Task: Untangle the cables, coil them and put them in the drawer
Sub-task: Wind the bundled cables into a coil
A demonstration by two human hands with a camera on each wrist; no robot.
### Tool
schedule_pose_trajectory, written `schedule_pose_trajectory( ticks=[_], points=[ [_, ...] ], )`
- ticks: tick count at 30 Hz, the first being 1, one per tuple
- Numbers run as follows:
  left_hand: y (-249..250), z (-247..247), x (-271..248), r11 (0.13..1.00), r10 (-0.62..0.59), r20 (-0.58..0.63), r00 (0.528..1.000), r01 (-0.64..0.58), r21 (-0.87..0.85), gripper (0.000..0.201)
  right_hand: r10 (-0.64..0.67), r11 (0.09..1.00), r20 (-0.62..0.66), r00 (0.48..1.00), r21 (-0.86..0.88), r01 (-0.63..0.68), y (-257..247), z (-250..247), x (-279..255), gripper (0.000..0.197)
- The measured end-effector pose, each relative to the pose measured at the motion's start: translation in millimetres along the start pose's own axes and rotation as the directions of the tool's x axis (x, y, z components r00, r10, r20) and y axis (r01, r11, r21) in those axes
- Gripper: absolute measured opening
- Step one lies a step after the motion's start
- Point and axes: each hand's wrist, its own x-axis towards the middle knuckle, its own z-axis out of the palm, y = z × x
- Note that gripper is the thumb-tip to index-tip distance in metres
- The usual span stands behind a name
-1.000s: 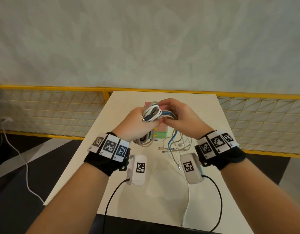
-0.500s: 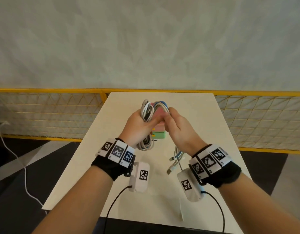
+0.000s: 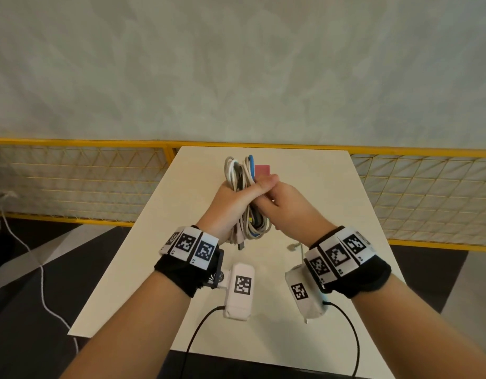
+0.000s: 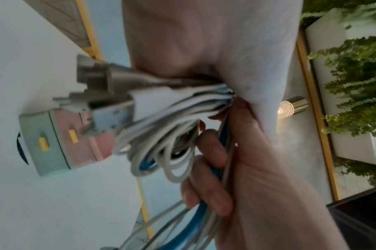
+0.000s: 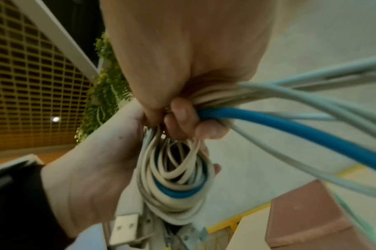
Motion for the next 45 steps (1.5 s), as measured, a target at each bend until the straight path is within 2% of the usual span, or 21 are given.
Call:
schedule_pose_trajectory(
  ticks=[2,4,6,9,13,16,18,19,21,22,23,24,27,30,32,34,35,37,39,42,45],
  points=[
    [-0.6,1.1,3.3,1.0,-0.016,-0.118,0.993,0.013,-0.026,0.036,-0.044,0.991,0.056,0.997,-0.126,0.051,0.2,0.5,-0.2,0.014],
    [-1.7,-0.6,8.5,1.0,0.027,-0.23,0.973,-0.028,-0.001,0.021,-0.075,0.985,0.12,0.99,-0.144,0.093,2.7,3.2,-1.2,0.027],
    [-0.3,-2.8,12.9,0.994,0.111,-0.3,0.947,-0.102,0.048,0.017,-0.113,0.992,0.142,0.983,-0.044,0.12,7.6,7.2,-3.4,0.039],
    [7.0,-2.0,15.3,0.974,0.221,-0.319,0.921,-0.192,0.12,0.02,-0.141,0.982,0.108,0.984,0.137,0.126,16.8,12.8,-8.1,0.052],
    [10.7,-5.5,20.3,0.976,0.216,-0.36,0.908,-0.208,0.06,0.021,-0.127,0.952,-0.02,0.992,0.277,0.128,29.8,20.5,-10.0,0.042],
    [14.3,-13.8,23.7,0.978,0.151,-0.381,0.912,-0.195,-0.079,0.023,-0.038,0.988,0.019,0.999,0.15,0.034,55.1,23.5,-14.2,0.031],
    [19.2,-18.3,25.3,0.97,0.161,-0.369,0.915,-0.216,-0.114,0.022,0.066,0.997,0.101,0.993,0.04,-0.07,68.6,22.2,-20.7,0.03],
    [21.0,-19.6,25.7,0.97,0.174,-0.357,0.918,-0.223,-0.101,0.022,0.07,0.998,0.12,0.99,0.0,-0.07,69.8,22.3,-22.7,0.038],
    [22.4,-19.7,26.2,0.972,0.208,-0.306,0.929,-0.231,-0.038,0.025,-0.008,0.999,0.079,0.997,-0.033,0.011,60.7,24.2,-18.1,0.063],
    [21.8,-18.4,25.5,0.971,0.229,-0.273,0.934,-0.239,-0.001,0.027,-0.038,0.999,0.035,0.999,0.0,0.038,52.3,25.9,-11.9,0.069],
    [21.5,-16.5,23.8,0.967,0.253,-0.247,0.936,-0.254,0.026,0.029,-0.037,0.998,0.018,0.999,0.052,0.036,44.9,28.1,-5.8,0.067],
    [22.7,-14.2,21.6,0.96,0.278,-0.231,0.932,-0.276,0.042,0.028,-0.014,0.996,0.032,0.999,0.094,0.011,41.2,31.2,0.5,0.057],
    [30.9,-13.2,17.4,0.936,0.347,-0.211,0.914,-0.352,0.014,0.024,-0.01,0.998,0.106,0.994,0.061,0.004,44.0,39.9,5.5,0.005],
    [35.9,-20.1,14.1,0.932,0.36,-0.177,0.916,-0.362,0.023,0.033,0.046,0.999,0.101,0.994,0.023,-0.048,49.8,34.2,6.5,0.01],
    [35.3,-25.8,12.4,0.932,0.361,-0.151,0.92,-0.355,0.069,0.039,0.076,0.997,0.152,0.985,0.005,-0.078,49.3,23.8,10.4,0.017],
    [34.8,-31.9,11.4,0.916,0.385,-0.126,0.914,-0.362,0.171,0.041,0.122,0.986,0.157,0.98,-0.136,-0.101,50.2,14.9,14.6,0.017],
    [33.5,-35.9,11.6,0.899,0.404,-0.113,0.908,-0.371,0.233,0.04,0.143,0.964,0.135,0.98,-0.244,-0.107,50.2,9.8,16.2,0.011],
    [30.3,-43.7,12.2,0.856,0.435,-0.094,0.895,-0.38,0.35,0.033,0.164,0.879,0.065,0.984,-0.462,-0.115,46.5,2.3,16.1,0.015],
    [26.1,-49.1,11.5,0.817,0.424,-0.033,0.905,-0.367,0.446,0.027,0.134,0.801,0.019,0.991,-0.591,-0.097,38.7,-1.8,14.8,0.018],
    [18.9,-48.0,7.3,0.767,0.312,0.104,0.944,-0.315,0.558,0.021,0.096,0.703,0.003,0.995,-0.709,-0.065,28.8,-5.6,15.9,0.022],
    [8.9,-40.8,1.5,0.783,0.188,0.184,0.965,-0.26,0.565,0.019,0.024,0.669,-0.009,1.0,-0.743,-0.023,17.8,-7.7,17.9,0.023]
  ],
)
